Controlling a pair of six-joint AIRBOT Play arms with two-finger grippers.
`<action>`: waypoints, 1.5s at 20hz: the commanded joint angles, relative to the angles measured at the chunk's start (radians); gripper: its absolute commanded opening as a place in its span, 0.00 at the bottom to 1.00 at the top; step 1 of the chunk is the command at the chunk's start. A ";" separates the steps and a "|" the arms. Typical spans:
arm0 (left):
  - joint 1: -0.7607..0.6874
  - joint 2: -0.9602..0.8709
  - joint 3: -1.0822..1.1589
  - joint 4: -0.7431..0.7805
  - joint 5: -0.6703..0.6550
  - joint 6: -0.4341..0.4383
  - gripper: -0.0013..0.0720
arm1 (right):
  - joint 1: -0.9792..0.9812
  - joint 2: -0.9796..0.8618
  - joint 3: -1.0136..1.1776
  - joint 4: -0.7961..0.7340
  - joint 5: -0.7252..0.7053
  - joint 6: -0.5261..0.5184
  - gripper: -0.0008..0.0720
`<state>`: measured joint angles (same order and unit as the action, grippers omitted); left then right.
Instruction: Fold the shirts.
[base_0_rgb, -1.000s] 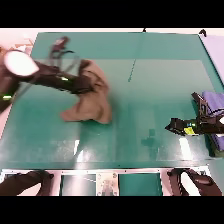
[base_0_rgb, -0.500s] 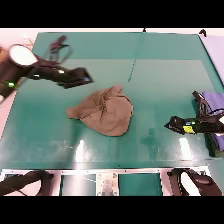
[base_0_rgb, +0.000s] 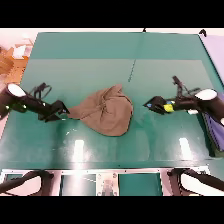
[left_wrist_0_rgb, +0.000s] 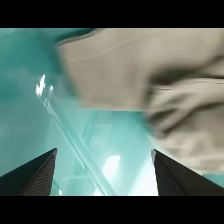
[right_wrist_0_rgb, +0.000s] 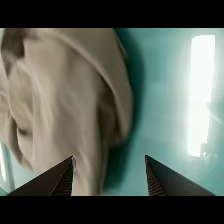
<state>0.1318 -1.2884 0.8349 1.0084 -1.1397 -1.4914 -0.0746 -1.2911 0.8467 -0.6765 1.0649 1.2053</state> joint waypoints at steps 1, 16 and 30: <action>0.014 -0.051 -0.077 -0.061 0.157 0.038 0.93 | 0.118 -0.275 0.217 0.044 -0.022 -0.047 0.66; 0.014 -0.084 0.014 -0.336 0.241 0.244 0.05 | 0.137 -0.520 0.571 0.040 0.103 -0.009 0.04; 0.132 0.461 1.030 -0.178 0.131 0.115 0.05 | -0.353 0.289 0.966 -0.013 0.141 0.013 0.04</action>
<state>0.2558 -0.8692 1.6688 0.7395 -0.9577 -1.3205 -0.3401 -1.1507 1.7653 -0.6518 1.2354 1.2301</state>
